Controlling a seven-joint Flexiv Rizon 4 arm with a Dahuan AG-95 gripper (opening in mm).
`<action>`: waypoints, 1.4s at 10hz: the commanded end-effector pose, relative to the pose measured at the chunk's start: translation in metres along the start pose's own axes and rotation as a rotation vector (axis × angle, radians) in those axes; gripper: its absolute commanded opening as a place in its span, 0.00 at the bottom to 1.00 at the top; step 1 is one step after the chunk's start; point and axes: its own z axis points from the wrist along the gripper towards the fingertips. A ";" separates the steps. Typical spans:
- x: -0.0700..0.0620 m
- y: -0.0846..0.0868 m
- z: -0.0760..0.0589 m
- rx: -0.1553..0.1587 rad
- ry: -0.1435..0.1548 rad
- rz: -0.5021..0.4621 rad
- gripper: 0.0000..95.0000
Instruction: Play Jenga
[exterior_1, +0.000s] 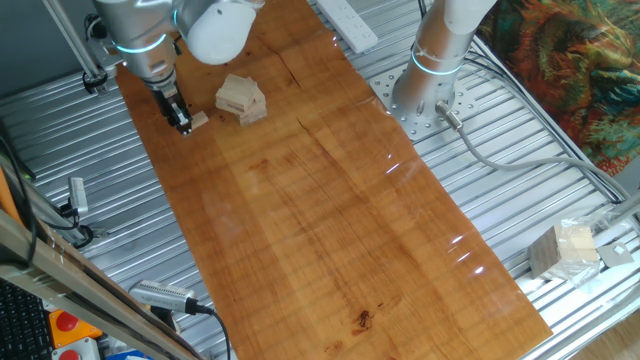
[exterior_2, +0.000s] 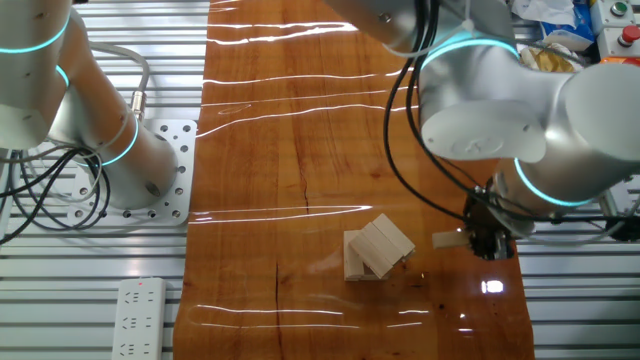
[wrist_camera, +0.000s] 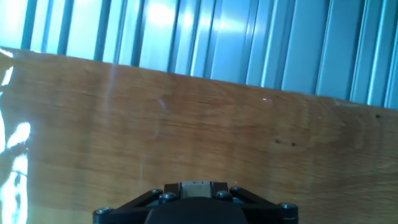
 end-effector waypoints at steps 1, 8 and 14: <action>-0.003 0.013 -0.003 0.001 0.000 0.032 0.00; -0.017 0.078 -0.004 -0.001 0.003 0.133 0.00; -0.018 0.118 -0.002 -0.020 0.011 0.227 0.00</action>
